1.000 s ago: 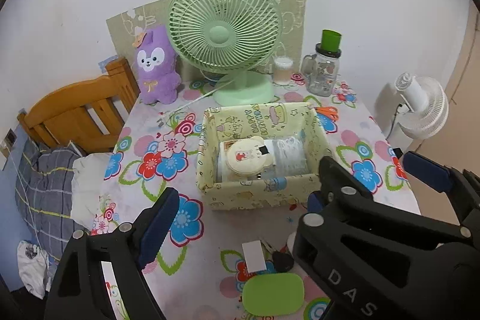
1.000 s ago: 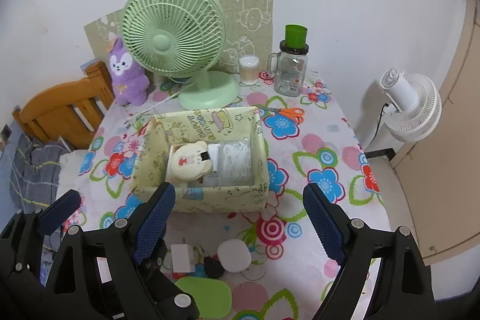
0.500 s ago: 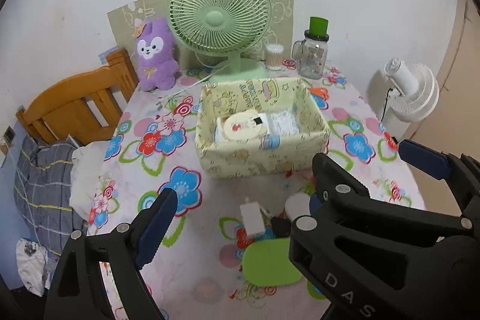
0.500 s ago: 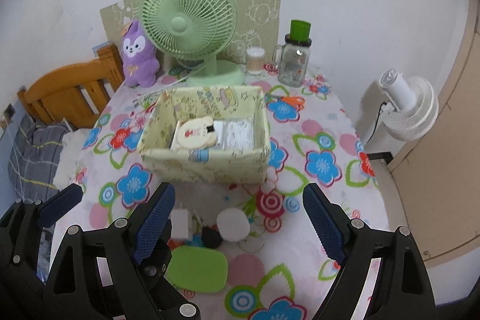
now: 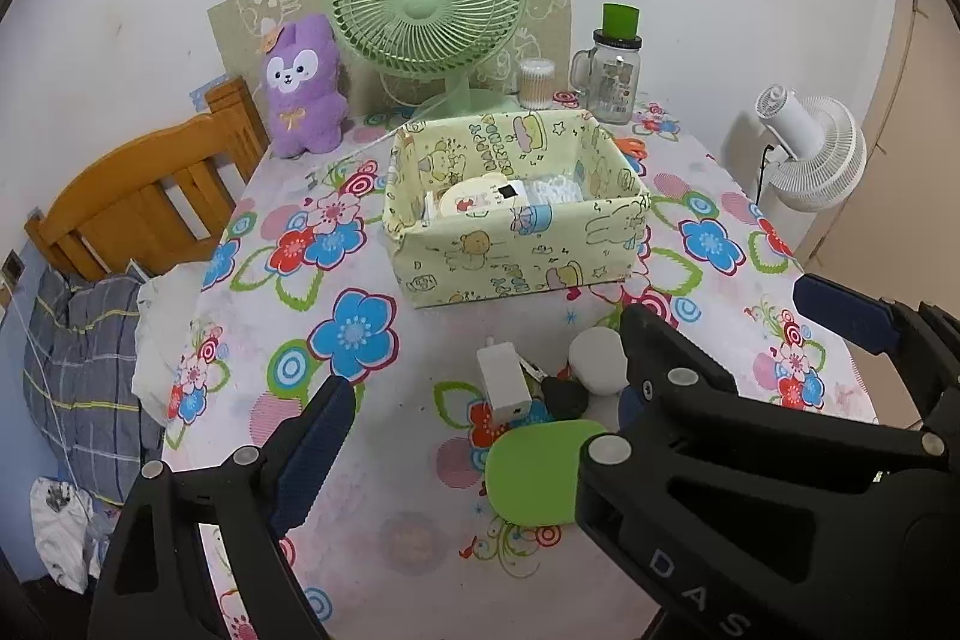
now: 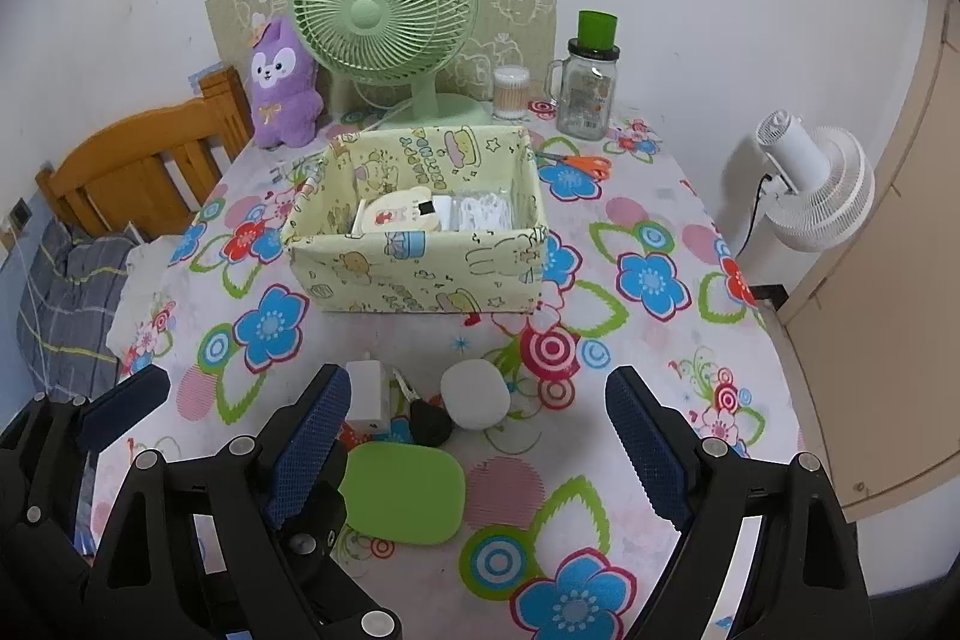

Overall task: Organize rigid objects
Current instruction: 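Withdraw both tools from the fabric box toward the remaining items, then grasp the small white plug charger with the left tool while the right reaches the black key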

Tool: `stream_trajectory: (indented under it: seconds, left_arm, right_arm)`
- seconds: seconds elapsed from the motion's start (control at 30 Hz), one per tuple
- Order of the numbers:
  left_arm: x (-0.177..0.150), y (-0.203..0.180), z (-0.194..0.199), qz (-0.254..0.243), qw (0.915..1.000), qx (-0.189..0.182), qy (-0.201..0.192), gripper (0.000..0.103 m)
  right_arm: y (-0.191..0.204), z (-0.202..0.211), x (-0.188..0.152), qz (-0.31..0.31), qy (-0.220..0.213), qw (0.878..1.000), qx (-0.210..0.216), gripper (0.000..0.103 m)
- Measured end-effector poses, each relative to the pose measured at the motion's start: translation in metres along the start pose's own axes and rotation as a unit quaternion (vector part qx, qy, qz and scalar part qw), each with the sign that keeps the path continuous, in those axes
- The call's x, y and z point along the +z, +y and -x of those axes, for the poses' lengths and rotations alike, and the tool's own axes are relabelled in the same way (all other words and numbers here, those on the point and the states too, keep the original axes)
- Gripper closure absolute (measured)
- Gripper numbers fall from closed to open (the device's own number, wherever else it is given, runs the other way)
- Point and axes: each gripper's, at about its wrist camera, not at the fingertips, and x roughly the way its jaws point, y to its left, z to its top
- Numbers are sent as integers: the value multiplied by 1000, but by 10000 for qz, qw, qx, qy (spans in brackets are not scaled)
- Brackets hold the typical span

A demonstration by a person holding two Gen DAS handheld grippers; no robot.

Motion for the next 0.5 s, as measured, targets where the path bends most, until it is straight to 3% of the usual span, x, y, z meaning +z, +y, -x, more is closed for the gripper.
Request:
stream_trajectory:
  seconds: [0.5]
  left_arm:
    - [-34,-2,-37,-177,9992,-213,279,12]
  right_arm:
    - [0,-37,-37,-75,342,9994,29,14]
